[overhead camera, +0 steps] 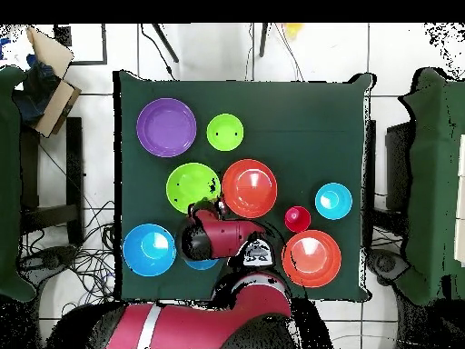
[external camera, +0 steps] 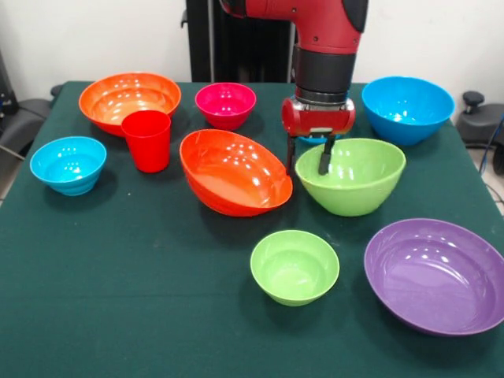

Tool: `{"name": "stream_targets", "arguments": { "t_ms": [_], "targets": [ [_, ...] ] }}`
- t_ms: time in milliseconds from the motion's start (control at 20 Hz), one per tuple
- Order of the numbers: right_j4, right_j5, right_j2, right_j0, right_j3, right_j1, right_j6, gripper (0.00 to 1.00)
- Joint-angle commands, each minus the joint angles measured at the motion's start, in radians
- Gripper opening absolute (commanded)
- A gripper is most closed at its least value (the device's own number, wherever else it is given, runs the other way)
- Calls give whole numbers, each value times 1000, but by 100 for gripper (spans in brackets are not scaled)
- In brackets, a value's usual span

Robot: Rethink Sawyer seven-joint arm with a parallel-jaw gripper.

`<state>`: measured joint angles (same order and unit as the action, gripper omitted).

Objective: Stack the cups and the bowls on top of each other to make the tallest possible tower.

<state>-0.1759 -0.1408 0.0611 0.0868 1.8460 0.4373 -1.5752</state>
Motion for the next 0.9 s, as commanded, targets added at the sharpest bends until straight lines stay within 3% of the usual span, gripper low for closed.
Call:
{"name": "stream_targets", "arguments": {
  "t_ms": [50, 150, 200, 350, 500, 900],
  "targets": [
    [-49, -14, -75, -3, -90, -54, -101, 100],
    [-48, -12, -73, -5, -90, -54, -103, 100],
    [-42, 7, -69, -8, -89, -54, -102, 0],
    [-16, 82, -70, -9, -86, -50, -99, 0],
    [-30, 25, -68, -11, -93, -48, -107, 0],
    [-31, 28, -74, -8, -94, -50, -108, 0]
  ]
}}
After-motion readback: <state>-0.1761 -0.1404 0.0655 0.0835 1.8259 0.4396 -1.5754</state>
